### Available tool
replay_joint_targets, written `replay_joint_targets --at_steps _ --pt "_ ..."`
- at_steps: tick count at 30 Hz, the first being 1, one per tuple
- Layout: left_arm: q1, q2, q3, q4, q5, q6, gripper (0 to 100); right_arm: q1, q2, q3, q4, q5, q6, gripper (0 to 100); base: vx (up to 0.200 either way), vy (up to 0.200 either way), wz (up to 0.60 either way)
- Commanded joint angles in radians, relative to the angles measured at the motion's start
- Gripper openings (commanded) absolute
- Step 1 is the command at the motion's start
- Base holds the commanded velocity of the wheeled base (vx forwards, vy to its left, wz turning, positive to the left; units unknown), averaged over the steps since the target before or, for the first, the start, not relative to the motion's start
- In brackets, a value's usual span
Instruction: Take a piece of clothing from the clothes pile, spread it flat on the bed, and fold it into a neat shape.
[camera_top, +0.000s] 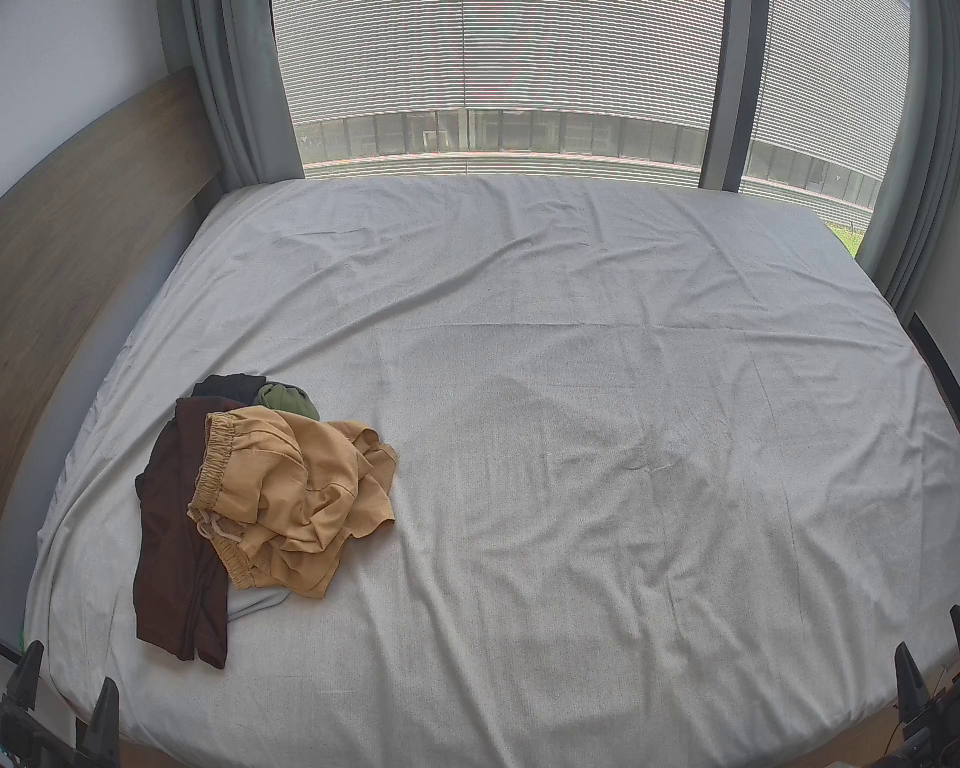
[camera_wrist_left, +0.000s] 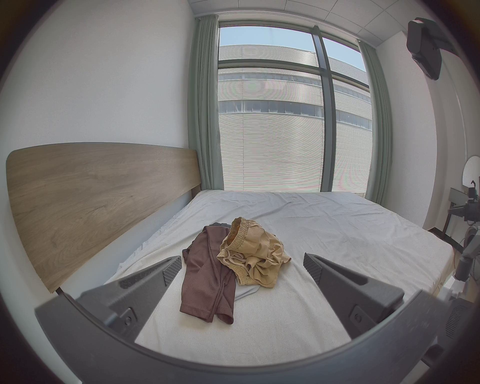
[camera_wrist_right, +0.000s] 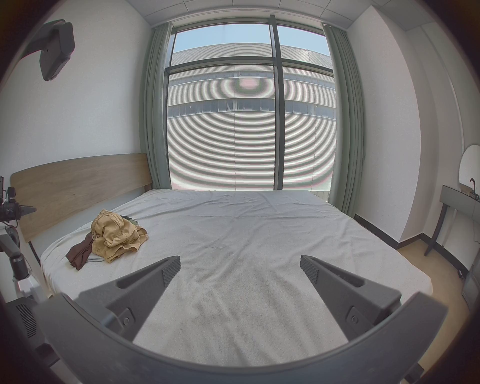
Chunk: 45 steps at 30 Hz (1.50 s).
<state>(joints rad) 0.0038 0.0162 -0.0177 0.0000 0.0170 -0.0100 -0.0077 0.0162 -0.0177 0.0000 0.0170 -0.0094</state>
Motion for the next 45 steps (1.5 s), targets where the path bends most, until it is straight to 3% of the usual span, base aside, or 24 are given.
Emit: replay_joint_targets --at_steps 1,9,12,16,27,32,39,45 --pt "0.001 -0.013 0.018 -0.002 0.0 0.004 100 0.0 -0.016 0.018 0.0 0.0 0.0 100 0.0 0.0 0.0" --pt "-0.001 -0.013 0.018 -0.014 -0.003 0.004 100 0.0 -0.016 0.018 0.0 0.001 0.0 100 0.0 0.0 0.0" --pt "-0.001 0.007 -0.05 -0.087 -0.003 0.001 100 0.0 -0.016 0.018 0.0 0.0 0.0 100 0.0 0.0 0.0" --pt "-0.008 0.08 -0.111 -0.091 -0.008 0.002 100 0.002 -0.016 0.018 0.0 0.0 0.0 100 0.0 0.0 0.0" --pt "-0.102 0.286 -0.142 -0.106 -0.04 -0.005 100 0.002 -0.016 0.018 0.0 0.0 0.0 100 0.0 0.0 0.0" --pt "-0.143 0.403 -0.183 -0.192 -0.043 -0.015 100 0.003 -0.016 0.018 0.0 0.0 0.0 100 0.0 0.0 0.0" --pt "-0.185 0.53 -0.265 -0.204 -0.052 -0.068 100 0.003 -0.016 0.018 0.0 0.0 0.0 100 0.0 0.0 0.0" --pt "-0.194 0.622 -0.332 -0.202 -0.108 -0.146 100 0.003 -0.016 0.018 0.0 0.0 0.0 100 0.0 0.0 0.0"
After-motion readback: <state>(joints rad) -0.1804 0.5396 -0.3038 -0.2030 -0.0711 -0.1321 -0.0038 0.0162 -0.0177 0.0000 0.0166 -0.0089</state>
